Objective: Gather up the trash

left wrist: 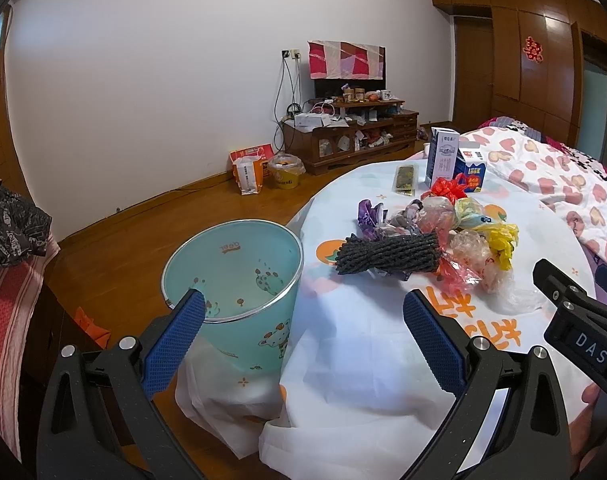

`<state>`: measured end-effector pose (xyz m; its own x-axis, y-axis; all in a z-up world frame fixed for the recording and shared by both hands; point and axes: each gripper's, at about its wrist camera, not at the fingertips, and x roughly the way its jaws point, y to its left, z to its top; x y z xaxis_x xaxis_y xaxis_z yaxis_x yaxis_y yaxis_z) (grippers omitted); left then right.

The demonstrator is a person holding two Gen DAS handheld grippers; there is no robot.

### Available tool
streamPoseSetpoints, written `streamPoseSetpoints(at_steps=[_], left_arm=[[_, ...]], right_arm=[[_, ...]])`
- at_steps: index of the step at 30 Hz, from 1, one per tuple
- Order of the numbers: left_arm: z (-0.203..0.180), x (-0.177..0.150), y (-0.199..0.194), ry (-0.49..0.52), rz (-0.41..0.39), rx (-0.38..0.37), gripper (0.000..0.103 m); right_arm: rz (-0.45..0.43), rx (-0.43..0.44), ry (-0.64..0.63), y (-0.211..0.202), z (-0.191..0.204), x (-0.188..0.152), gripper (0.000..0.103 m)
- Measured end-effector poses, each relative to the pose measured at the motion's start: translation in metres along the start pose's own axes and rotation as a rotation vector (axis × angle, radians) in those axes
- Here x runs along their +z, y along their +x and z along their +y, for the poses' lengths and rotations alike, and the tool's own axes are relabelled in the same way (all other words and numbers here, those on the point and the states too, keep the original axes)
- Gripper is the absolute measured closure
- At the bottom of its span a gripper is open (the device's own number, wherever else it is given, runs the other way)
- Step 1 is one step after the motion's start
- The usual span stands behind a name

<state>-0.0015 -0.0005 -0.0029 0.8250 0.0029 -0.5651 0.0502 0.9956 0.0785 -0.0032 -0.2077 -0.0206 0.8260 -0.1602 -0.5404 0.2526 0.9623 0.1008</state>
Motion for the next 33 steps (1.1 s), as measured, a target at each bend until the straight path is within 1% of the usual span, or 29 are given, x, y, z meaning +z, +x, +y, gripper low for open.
streamPoseSetpoints(at_steps=[20,28,33], left_arm=[[-0.001,0.0,0.008,0.006,0.028,0.013,0.006],[-0.004,-0.003,0.016,0.009,0.046,0.013,0.006],[-0.01,-0.006,0.02,0.017,0.05,-0.001,0.006]], right_arm=[[0.01,0.0,0.007,0.005,0.002,-0.003,0.005],[0.023,-0.005,0.022,0.009,-0.007,-0.002,0.005],[0.025,-0.008,0.024,0.011,-0.011,-0.003,0.005]])
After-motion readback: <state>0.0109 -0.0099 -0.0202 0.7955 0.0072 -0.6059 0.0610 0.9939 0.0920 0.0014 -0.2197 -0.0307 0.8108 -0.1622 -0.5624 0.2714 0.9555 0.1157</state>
